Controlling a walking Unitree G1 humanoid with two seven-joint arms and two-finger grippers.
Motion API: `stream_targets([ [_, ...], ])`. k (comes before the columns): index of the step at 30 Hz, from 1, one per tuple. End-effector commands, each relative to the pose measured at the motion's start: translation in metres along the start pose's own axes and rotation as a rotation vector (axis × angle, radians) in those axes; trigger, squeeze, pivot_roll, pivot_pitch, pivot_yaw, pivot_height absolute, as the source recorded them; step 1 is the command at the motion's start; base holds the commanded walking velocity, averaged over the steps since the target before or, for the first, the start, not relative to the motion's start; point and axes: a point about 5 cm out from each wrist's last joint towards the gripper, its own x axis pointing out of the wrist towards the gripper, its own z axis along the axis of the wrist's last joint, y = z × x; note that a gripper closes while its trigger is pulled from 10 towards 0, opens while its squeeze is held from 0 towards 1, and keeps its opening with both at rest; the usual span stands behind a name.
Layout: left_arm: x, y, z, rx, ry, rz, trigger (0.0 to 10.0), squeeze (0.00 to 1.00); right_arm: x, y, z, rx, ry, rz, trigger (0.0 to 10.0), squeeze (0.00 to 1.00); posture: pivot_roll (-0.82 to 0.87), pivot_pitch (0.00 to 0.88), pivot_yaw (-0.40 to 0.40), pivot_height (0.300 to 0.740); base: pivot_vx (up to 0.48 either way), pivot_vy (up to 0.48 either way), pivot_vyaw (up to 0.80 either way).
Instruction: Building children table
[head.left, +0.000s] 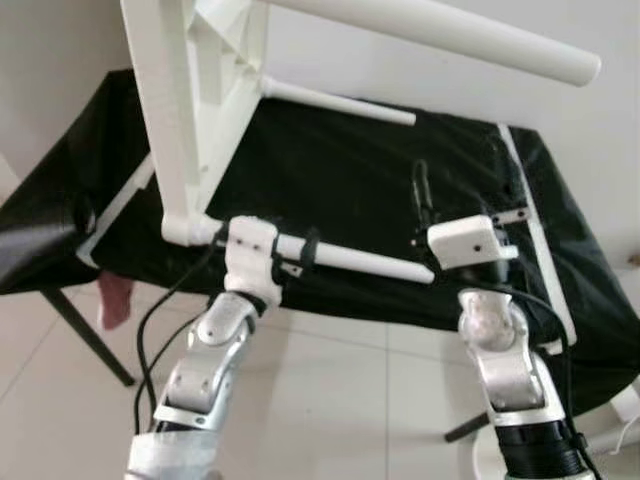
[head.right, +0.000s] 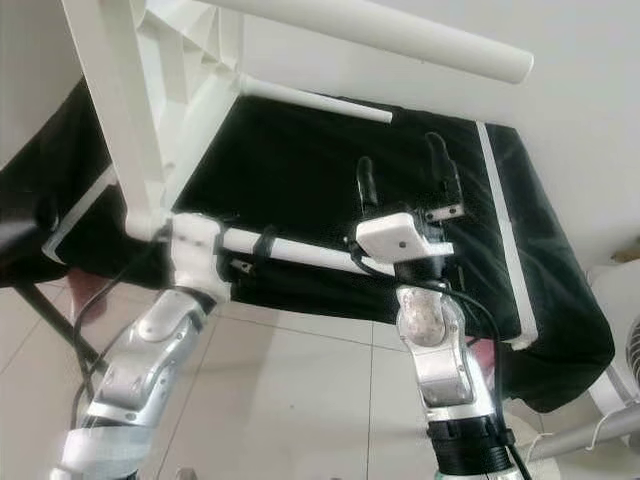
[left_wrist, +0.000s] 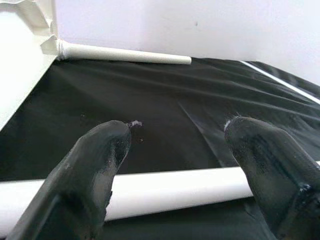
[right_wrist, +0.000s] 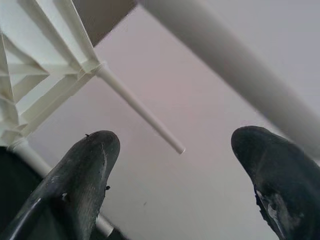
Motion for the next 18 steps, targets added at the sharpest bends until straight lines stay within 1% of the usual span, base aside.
stream_targets([
  [1, 0.011, -0.01, -0.001, -0.017, 0.021, -0.1, 10.0, 0.0, 0.01, 0.001, 0.014, -0.026, -0.102, 0.005, 10.0, 0.0, 0.07, 0.062, -0.079, 0.74, 0.0, 0.0, 0.0],
  [2, 0.011, -0.01, -0.001, -0.017, 0.021, -0.1, 10.0, 0.0, 0.01, 0.001, 0.014, -0.026, -0.102, 0.005, 10.0, 0.0, 0.07, 0.062, -0.079, 0.74, 0.0, 0.0, 0.0],
  [3, 0.015, -0.011, -0.001, -0.023, 0.022, -0.091, 10.0, 0.0, 0.013, 0.003, 0.017, -0.029, -0.125, 0.016, 10.0, 0.0, 0.07, 0.063, -0.076, 0.74, 0.0, 0.0, 0.0],
  [4, 0.015, -0.011, -0.001, -0.023, 0.022, -0.091, 10.0, 0.0, 0.013, 0.003, 0.017, -0.029, -0.125, 0.016, 10.0, 0.0, 0.07, 0.063, -0.076, 0.74, 0.0, 0.0, 0.0],
  [5, 0.019, -0.01, 0.0, -0.025, 0.02, -0.082, 10.0, 0.0, 0.017, 0.004, 0.02, -0.031, -0.147, 0.023, 10.0, 0.0, 0.06, 0.061, -0.074, 0.74, 0.0, 0.0, 0.0],
  [6, 0.024, -0.01, 0.003, -0.042, 0.007, -0.068, 10.0, 0.0, 0.025, 0.006, 0.027, -0.024, -0.182, 0.04, 10.0, 0.0, 0.06, 0.061, -0.073, 0.74, 0.0, 0.0, 0.0],
  [7, 0.024, -0.01, 0.003, -0.042, 0.007, -0.068, 10.0, 0.0, 0.025, 0.006, 0.027, -0.024, -0.182, 0.04, 10.0, 0.0, 0.06, 0.061, -0.073, 0.74, 0.0, 0.0, 0.0],
  [8, 0.027, -0.01, 0.005, -0.053, -0.002, -0.058, 10.0, 0.0, 0.031, 0.008, 0.032, -0.02, -0.206, 0.051, 10.0, 0.0, 0.06, 0.061, -0.073, 0.74, 0.0, 0.0, 0.0],
  [9, 0.032, -0.009, 0.007, -0.076, -0.009, -0.049, 10.0, 0.0, 0.036, 0.01, 0.036, -0.018, -0.228, 0.067, 10.0, 0.0, 0.05, 0.064, -0.071, 0.74, 0.0, 0.0, 0.0],
  [10, 0.039, -0.009, 0.01, -0.095, -0.015, -0.035, 10.0, 0.0, 0.045, 0.011, 0.04, -0.015, -0.248, 0.08, 10.0, 0.0, 0.05, 0.066, -0.072, 0.74, 0.0, 0.0, 0.0],
  [11, 0.039, -0.009, 0.01, -0.095, -0.015, -0.035, 10.0, 0.0, 0.045, 0.011, 0.04, -0.015, -0.248, 0.08, 10.0, 0.0, 0.05, 0.066, -0.072, 0.74, 0.0, 0.0, 0.0],
  [13, 0.045, -0.01, 0.01, -0.113, -0.01, -0.023, 10.0, 0.0, 0.054, 0.011, 0.041, -0.018, -0.263, 0.096, 10.0, 0.0, 0.05, 0.066, -0.072, 0.74, 0.0, 0.0, 0.0],
  [16, 0.052, -0.009, 0.01, -0.119, 0.0, -0.013, 10.0, 0.0, 0.065, 0.011, 0.043, -0.033, -0.276, 0.104, 10.0, 0.0, 0.06, 0.069, -0.075, 0.74, 0.0, 0.0, 0.0],
  [18, 0.053, -0.009, 0.009, -0.119, 0.004, -0.007, 10.0, 0.0, 0.067, 0.011, 0.043, -0.036, -0.276, 0.105, 10.0, 0.0, 0.06, 0.069, -0.075, 0.74, 0.0, 0.0, 0.0],
])
